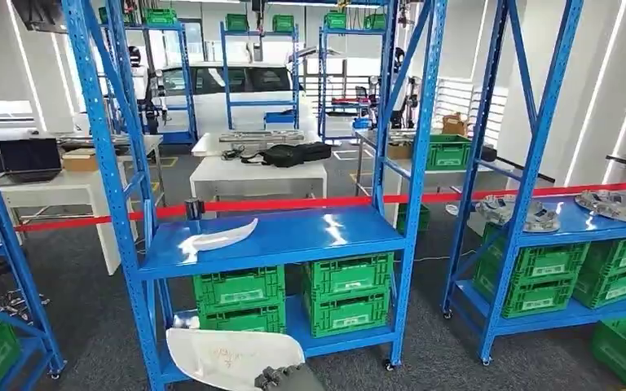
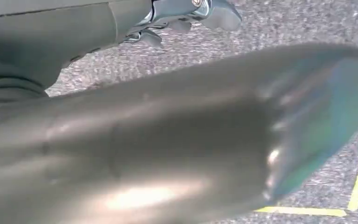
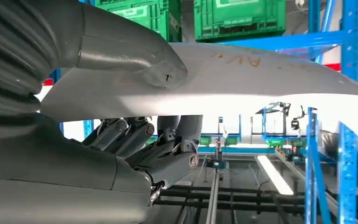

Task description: Take the parts from the cabinet and place them on the table.

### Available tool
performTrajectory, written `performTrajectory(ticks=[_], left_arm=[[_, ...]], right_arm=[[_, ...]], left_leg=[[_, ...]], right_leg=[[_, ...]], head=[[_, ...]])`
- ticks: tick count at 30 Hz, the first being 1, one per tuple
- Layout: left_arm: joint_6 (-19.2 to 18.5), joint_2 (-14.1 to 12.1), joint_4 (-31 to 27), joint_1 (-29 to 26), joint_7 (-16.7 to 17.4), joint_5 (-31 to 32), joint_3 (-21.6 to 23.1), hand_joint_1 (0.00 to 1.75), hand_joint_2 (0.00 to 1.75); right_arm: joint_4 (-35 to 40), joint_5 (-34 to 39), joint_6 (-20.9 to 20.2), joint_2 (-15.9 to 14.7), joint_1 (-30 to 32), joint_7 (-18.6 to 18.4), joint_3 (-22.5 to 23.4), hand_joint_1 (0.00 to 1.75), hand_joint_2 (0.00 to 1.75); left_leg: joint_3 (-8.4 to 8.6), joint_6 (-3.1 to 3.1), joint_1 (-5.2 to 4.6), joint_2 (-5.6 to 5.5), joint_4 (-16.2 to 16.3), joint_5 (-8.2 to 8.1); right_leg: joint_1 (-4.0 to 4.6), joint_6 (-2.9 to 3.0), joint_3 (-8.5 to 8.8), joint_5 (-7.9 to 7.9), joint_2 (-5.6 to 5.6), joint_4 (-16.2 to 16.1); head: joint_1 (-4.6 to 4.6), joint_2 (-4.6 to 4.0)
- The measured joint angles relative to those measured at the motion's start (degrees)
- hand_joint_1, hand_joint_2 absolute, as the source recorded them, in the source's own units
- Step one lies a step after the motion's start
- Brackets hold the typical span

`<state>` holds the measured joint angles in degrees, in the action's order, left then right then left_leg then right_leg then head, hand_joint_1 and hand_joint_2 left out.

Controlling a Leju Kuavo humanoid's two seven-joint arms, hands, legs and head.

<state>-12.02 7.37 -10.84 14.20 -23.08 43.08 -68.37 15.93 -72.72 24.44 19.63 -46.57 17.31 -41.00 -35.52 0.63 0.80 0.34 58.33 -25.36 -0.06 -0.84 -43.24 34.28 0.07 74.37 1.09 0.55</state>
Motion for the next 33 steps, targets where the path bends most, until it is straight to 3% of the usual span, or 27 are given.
performTrajectory(ticks=[1, 2, 3, 4, 5, 6, 7, 9, 10, 11, 12, 14, 15, 16, 17, 19, 20, 21, 22, 25, 26, 27, 28, 30, 31, 32, 33], left_arm=[[0.0, 0.0, 0.0, 0.0, -0.2, 0.0, 0.0, 0.00, 0.00], [0.0, 0.0, 0.0, 0.0, -0.4, 0.0, 0.0, 0.00, 0.00], [-0.3, 0.0, 0.0, 0.0, -0.6, 0.0, 0.0, 0.00, 0.00], [-0.8, 0.0, 0.0, 0.0, -0.9, 0.0, 0.0, 0.00, 0.00], [-1.0, 0.0, 0.0, 0.0, -1.1, 0.0, 0.0, 0.00, 0.00], [-1.4, 0.0, 0.0, -0.1, -1.3, 0.0, 0.0, 0.00, 0.00], [-1.7, 0.0, 0.0, -0.1, -1.6, 0.0, 0.0, 0.00, 0.00], [-1.9, 0.0, 0.0, 0.0, -1.8, 0.0, 0.0, 0.00, 0.00], [-1.9, 0.0, 0.0, -0.1, -1.9, 0.0, 0.0, 0.00, 0.00], [-1.9, -0.1, 0.0, -0.2, -1.9, 0.0, 0.0, 0.00, 0.00], [-1.9, 0.0, 0.0, -0.2, -1.9, 0.0, 0.0, 0.00, 0.00], [-1.8, 0.0, 0.0, -0.2, -1.9, 0.0, 0.0, 0.00, 0.00], [-1.8, -0.1, 0.0, -0.2, -1.9, 0.0, 0.0, 0.00, 0.00], [-1.7, -0.1, 0.0, -0.3, -1.9, 0.0, 0.0, 0.00, 0.00], [-1.7, -0.1, 0.0, -0.3, -1.9, 0.0, 0.0, 0.00, 0.00], [-1.7, -0.1, 0.0, -0.3, -1.9, 0.0, 0.0, 0.00, 0.00], [-1.7, -0.1, 0.0, -0.3, -1.9, 0.0, 0.0, 0.00, 0.00], [-1.7, -0.2, 0.0, -0.3, -1.9, 0.0, 0.0, 0.00, 0.00], [-1.7, -0.1, 0.0, -0.4, -1.9, 0.1, 0.0, 0.00, 0.00], [-1.7, -0.1, 0.0, -0.5, -1.9, 0.1, 0.0, 0.00, 0.00], [-1.7, 0.0, 0.0, -0.5, -1.9, 0.1, 0.0, 0.00, 0.00], [-1.7, -0.1, 0.0, -0.4, -1.9, 0.1, 0.0, 0.00, 0.00], [-1.7, -0.1, 0.0, -0.5, -1.9, 0.0, 0.0, 0.00, 0.00], [-1.7, -0.1, 0.0, -0.8, -1.9, 0.1, 0.0, 0.00, 0.00], [-1.6, -0.1, 0.0, -0.9, -1.9, 0.1, 0.0, 0.00, 0.00], [-1.5, -0.1, 0.0, -0.9, -1.9, 0.1, 0.0, 0.00, 0.00], [-1.5, -0.1, 0.0, -0.9, -1.9, 0.0, 0.0, 0.00, 0.00]], right_arm=[[0.0, 0.0, 0.0, 0.0, 0.1, 0.0, -0.1, 1.69, 1.75], [-0.1, 0.0, -0.1, -0.1, 0.1, 0.0, -0.2, 1.69, 1.75], [-0.2, 0.0, -0.1, -0.1, 0.0, 0.1, -0.4, 1.69, 1.75], [-0.2, 0.0, -0.2, -0.1, 0.0, 0.1, -0.6, 1.69, 1.75], [-0.2, 0.0, -0.2, -0.1, 0.0, 0.2, -0.7, 1.69, 1.75], [-0.2, 0.0, -0.3, 0.0, -0.1, 0.2, -0.8, 1.69, 1.75], [-0.2, 0.1, -0.3, 0.0, -0.2, 0.2, -0.9, 1.69, 1.75], [-0.2, 0.5, -0.4, 0.0, -0.2, 0.2, -0.9, 1.69, 1.75], [-0.2, 0.7, -0.4, 0.0, -0.1, 0.2, -0.9, 1.69, 1.75], [-0.2, 0.9, -0.5, 0.0, -0.2, 0.2, -0.9, 1.69, 1.75], [-0.2, 1.1, -0.5, 0.0, -0.2, 0.2, -0.9, 1.69, 1.75], [-0.2, 1.5, -0.5, 0.0, -0.1, 0.2, -0.9, 1.69, 1.75], [-0.3, 1.6, -0.5, 0.0, 0.0, 0.2, -0.9, 1.69, 1.75], [-0.3, 1.8, -0.7, 0.0, 0.2, 0.2, -0.9, 1.69, 1.75], [-0.3, 1.9, -0.8, 0.0, 0.4, 0.2, -0.9, 1.69, 1.75], [-0.3, 1.9, -0.9, 0.0, 0.5, 0.2, -0.9, 1.69, 1.75], [-0.3, 1.9, -0.9, 0.0, 0.4, 0.2, -0.9, 1.69, 1.75], [-0.3, 1.9, -0.9, 0.0, 0.4, 0.1, -0.9, 1.69, 1.75], [-0.3, 1.9, -0.9, 0.0, 0.4, 0.0, -0.9, 1.69, 1.75], [-0.3, 1.7, -0.9, 0.1, 0.4, 0.0, -0.9, 1.69, 1.75], [-0.3, 1.7, -0.9, 0.0, 0.4, 0.0, -0.9, 1.69, 1.75], [-0.3, 1.6, -1.0, 0.0, 0.3, 0.0, -0.9, 1.69, 1.75], [-0.3, 1.6, -1.0, 0.0, 0.2, 0.0, -0.9, 1.69, 1.75], [-0.3, 1.6, -1.0, 0.0, 0.5, 0.0, -0.9, 1.69, 1.75], [-0.3, 1.6, -1.0, -0.1, 0.6, 0.0, -0.9, 1.69, 1.75], [-0.3, 1.6, -1.1, -0.1, 0.7, 0.0, -0.9, 1.69, 1.75], [-0.3, 1.6, -1.1, -0.1, 0.7, 0.0, -0.9, 1.69, 1.75]], left_leg=[[-0.83, -0.09, 0.02, 0.04, 0.0, 0.66], [-1.79, -0.21, 0.04, 0.17, 0.0, 1.32], [-2.75, -0.43, 0.09, 0.23, 0.2, 2.06], [-3.58, -0.70, 0.19, 0.24, 0.3, 2.67], [-4.05, -1.03, 0.24, 0.21, 0.5, 3.19], [-4.39, -1.46, 0.11, 0.13, 0.7, 3.52], [-4.41, -1.84, 0.11, 0.18, 0.8, 3.82], [-4.33, -2.75, 0.42, 0.28, 0.2, 5.03], [-4.33, -3.26, 0.50, 0.28, -0.1, 5.50], [-5.00, -3.44, 0.71, 0.16, 0.4, 4.67], [-5.75, -3.50, 0.65, 0.11, 2.4, 1.98], [-8.25, -3.73, 0.65, 0.04, 10.7, -3.72], [-9.49, -3.86, 0.65, 0.04, 15.1, -5.39], [-9.72, -3.84, 0.64, 0.03, 17.3, -5.42], [-8.69, -3.77, 0.63, -0.02, 16.7, -4.36], [-3.16, -3.37, 0.63, -0.56, 9.4, -1.58], [0.79, -3.01, 0.65, -2.14, 3.6, -0.85], [2.91, -2.65, 0.72, -4.48, 0.9, -2.73], [2.74, -2.91, 0.61, -4.64, 0.8, -1.99], [2.62, -2.08, 0.51, -2.97, 0.2, -2.00], [2.69, -1.51, 1.05, -2.07, -0.3, -1.63], [2.57, -1.07, 0.96, -1.51, -0.5, -1.43], [2.40, -0.83, 0.90, -0.92, -0.4, -1.30], [2.04, -0.66, 0.78, 0.54, -0.4, -1.18], [1.82, -0.65, 0.79, 1.26, -0.3, -1.11], [1.65, -0.67, 0.82, 1.93, -0.1, -1.08], [1.50, -0.73, 0.85, 2.66, 0.0, -1.05]], right_leg=[[-0.13, -0.09, 0.04, -1.49, -0.01, 2.1], [-0.28, -0.16, 0.80, -4.55, -0.01, 2.4], [-0.36, -0.14, 2.56, -7.66, -0.01, 0.8], [-0.40, -0.04, 5.33, -9.03, -0.02, -2.3], [-0.42, 0.11, 9.00, -7.60, -0.05, -6.9], [-0.09, 0.38, 13.19, -3.90, -0.02, -13.0], [0.05, 0.95, 14.89, -1.89, 0.06, -16.3], [0.41, 1.48, 14.30, -2.28, 0.05, -16.3], [0.35, 2.07, 14.10, -2.92, 0.01, -16.5], [0.07, 2.45, 13.91, -3.59, -0.09, -16.7], [0.01, 2.92, 13.52, -4.01, 0.04, -16.7], [0.17, 3.34, 12.66, -4.79, 0.23, -16.7], [0.32, 3.40, 12.14, -5.21, 0.43, -16.6], [0.40, 3.36, 11.69, -5.58, 0.76, -16.6], [0.44, 3.25, 11.22, -5.94, 1.14, -16.5], [0.43, 2.90, 10.46, -6.47, 2.09, -16.3], [0.30, 2.66, 10.21, -6.66, 2.53, -16.1], [0.26, 2.37, 9.72, -6.83, 2.81, -16.0], [0.23, 2.00, 9.54, -7.04, 3.23, -15.9], [0.19, 0.74, 9.00, -7.87, 5.10, -16.1], [0.06, 0.62, 8.79, -7.56, 4.81, -15.7], [0.37, 0.28, 7.76, -5.94, 2.64, -13.8], [0.22, -0.05, 5.97, -3.73, 1.53, -10.1], [-0.10, -0.55, 1.80, 0.15, 0.71, -1.1], [-0.25, -0.73, 0.66, 0.57, 0.68, 1.4], [-0.40, -0.84, 0.99, -0.23, 0.60, 1.1], [-0.54, -0.91, 2.88, -2.20, 0.31, -2.2]], head=[[0.02, -0.02], [0.07, -0.02], [0.07, 0.00], [0.09, 0.00], [0.13, 0.00], [0.17, 0.00], [0.11, 0.00], [0.13, -0.02], [0.09, 0.00], [0.13, 0.00], [-0.04, -0.02], [-0.11, -0.02], [-0.11, -0.02], [-0.11, 0.00], [-0.11, -0.02], [-0.13, -0.02], [-0.20, 0.00], [-0.20, -0.02], [-0.13, 0.00], [-0.26, 0.00], [-0.31, -0.02], [0.09, -0.02], [0.04, -0.02], [0.11, -0.02], [0.13, 0.00], [0.13, -0.02], [0.17, 0.00]])
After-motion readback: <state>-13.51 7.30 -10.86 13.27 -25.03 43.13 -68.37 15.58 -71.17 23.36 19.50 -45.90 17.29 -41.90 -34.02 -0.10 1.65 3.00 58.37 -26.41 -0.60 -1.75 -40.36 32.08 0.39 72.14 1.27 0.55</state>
